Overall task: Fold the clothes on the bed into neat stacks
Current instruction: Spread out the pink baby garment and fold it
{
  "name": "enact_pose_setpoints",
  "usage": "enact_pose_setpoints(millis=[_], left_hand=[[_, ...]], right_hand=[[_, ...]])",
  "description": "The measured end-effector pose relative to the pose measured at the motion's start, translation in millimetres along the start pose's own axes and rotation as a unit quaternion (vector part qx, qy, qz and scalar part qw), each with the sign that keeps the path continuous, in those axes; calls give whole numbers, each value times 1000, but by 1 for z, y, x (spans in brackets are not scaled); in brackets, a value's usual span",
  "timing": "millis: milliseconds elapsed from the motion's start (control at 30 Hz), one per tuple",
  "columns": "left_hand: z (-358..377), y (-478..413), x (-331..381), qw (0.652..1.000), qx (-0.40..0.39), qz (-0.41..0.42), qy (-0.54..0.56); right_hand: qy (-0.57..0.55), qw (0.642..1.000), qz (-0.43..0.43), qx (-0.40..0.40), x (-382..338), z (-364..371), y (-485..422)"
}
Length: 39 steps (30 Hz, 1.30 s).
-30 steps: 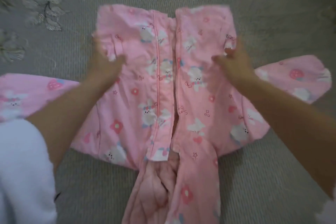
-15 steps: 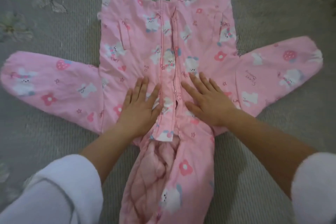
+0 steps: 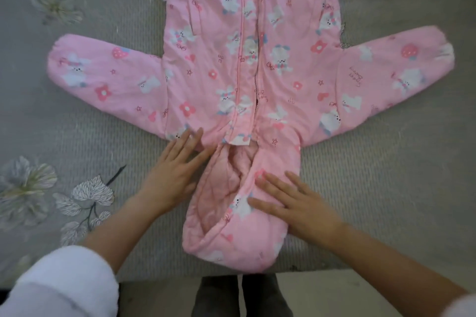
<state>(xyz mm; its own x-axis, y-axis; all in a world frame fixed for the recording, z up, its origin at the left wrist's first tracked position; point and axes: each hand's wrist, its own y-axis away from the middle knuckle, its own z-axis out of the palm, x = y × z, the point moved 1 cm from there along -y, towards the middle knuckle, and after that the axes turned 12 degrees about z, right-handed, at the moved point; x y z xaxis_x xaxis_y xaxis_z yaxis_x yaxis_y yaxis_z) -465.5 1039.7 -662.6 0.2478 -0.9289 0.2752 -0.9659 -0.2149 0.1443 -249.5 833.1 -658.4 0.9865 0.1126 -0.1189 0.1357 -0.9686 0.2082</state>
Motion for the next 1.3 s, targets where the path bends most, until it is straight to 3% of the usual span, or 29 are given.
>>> enact_pose_setpoints(millis=[100, 167, 233, 300, 367, 400, 500, 667, 700, 767, 833, 900, 967, 1033, 1100, 1167, 1233, 1300], left_hand=[[-2, -18, -6, 997, -73, 25, -9], [-6, -23, -2, 996, -85, 30, 7], [-18, -25, 11, 987, -47, 19, 150], [-27, -29, 24, 965, 27, -1, 259], [-28, -31, 39, 955, 9, -53, 292], [-29, -30, 46, 931, -11, -106, 348], [-32, -31, 50, 803, -13, -209, 559], [-44, -66, 45, 657, 181, -250, 688], [-48, -74, 46, 659, 210, -246, 679], [-54, -92, 44, 703, 251, -282, 602], [-56, -111, 37, 724, 276, -336, 536], [-55, -126, 31, 739, 280, -345, 507], [-49, -138, 25, 773, 265, -350, 457], [-45, -143, 24, 822, 239, -369, 362], [-51, -148, 29, 874, 268, -319, 250], [-52, -158, 36, 928, 272, -202, 157], [-48, -169, 39, 964, 206, -120, 115], [-36, -176, 35, 981, 116, -121, 101]], right_hand=[[-158, 985, 74, 0, 8, -18, -14], [-338, 917, 214, 2, 16, -38, -16], [-476, 819, 316, 51, 28, -55, -18], [-544, 740, 383, 99, 39, -70, -20], [-566, 704, 414, 115, 47, -84, -26], [-570, 697, 418, 116, 50, -88, -28], [-573, 693, 420, 122, 60, -98, -35], [-567, 692, 417, 162, 80, -109, -76], [-566, 687, 421, 176, 85, -109, -87], [-556, 681, 433, 197, 93, -103, -108], [-513, 701, 456, 195, 98, -93, -121], [-429, 755, 449, 211, 97, -84, -124], [-292, 838, 391, 244, 97, -73, -125], [-180, 900, 353, 179, 99, -59, -127], [-133, 926, 346, 74, 104, -42, -129], [-143, 924, 355, 20, 109, -27, -133], [-170, 921, 350, 3, 114, -22, -135], [-200, 922, 332, 4, 121, -23, -132]])
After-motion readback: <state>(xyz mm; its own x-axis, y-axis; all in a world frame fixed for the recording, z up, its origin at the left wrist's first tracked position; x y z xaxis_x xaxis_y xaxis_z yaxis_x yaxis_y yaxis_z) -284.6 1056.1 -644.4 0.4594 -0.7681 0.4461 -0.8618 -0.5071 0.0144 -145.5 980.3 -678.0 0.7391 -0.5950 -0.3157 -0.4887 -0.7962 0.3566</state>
